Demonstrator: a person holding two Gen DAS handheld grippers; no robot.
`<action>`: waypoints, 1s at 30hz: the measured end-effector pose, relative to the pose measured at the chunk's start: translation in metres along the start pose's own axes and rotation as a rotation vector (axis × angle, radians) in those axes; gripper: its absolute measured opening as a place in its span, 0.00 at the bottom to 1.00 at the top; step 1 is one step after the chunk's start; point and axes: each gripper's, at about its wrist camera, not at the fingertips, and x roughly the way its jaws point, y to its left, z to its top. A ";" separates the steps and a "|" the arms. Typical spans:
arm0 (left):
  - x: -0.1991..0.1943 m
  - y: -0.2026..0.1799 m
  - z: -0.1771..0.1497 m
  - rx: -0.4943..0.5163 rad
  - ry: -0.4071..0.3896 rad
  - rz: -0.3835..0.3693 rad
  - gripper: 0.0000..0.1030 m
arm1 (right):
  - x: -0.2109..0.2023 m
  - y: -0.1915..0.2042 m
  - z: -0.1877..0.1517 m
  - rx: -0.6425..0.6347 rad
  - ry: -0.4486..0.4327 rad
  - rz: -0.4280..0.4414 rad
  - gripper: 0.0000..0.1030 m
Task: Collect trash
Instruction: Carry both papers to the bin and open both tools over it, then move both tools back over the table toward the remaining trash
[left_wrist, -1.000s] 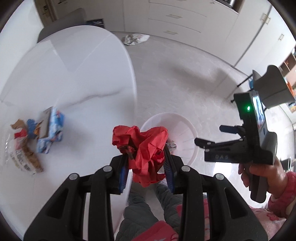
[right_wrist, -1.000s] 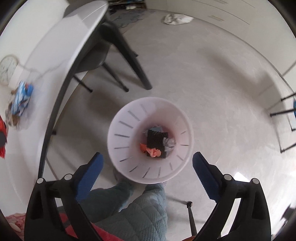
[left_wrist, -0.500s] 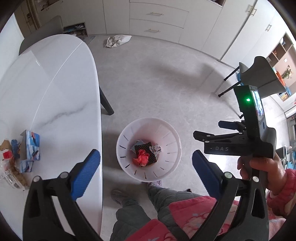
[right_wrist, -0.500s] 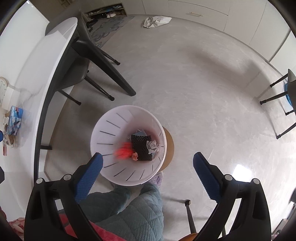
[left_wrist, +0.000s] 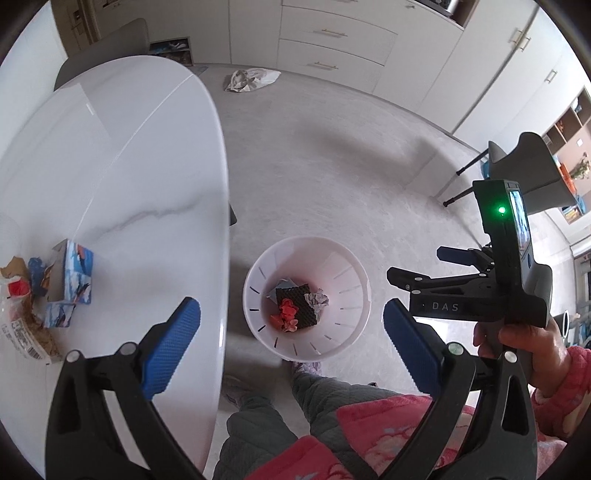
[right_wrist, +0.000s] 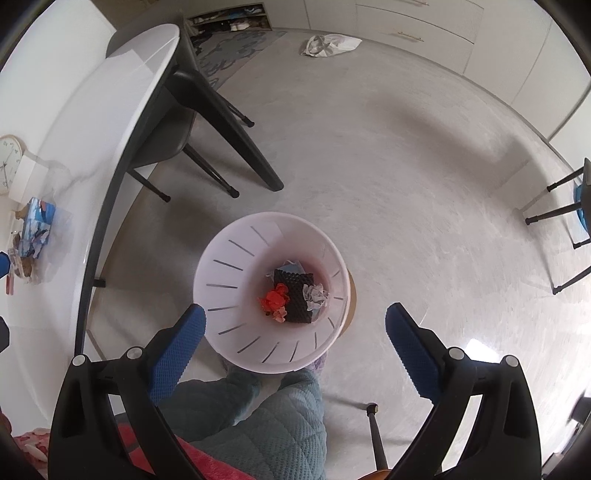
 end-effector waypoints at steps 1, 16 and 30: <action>-0.001 0.003 0.000 -0.008 -0.002 0.002 0.92 | 0.000 0.003 0.001 -0.005 0.000 0.001 0.94; -0.031 0.099 -0.034 -0.275 -0.038 0.085 0.92 | 0.007 0.100 0.019 -0.165 0.010 0.052 0.94; -0.059 0.218 -0.072 -0.455 -0.089 0.301 0.92 | 0.007 0.186 0.026 -0.285 0.023 0.072 0.94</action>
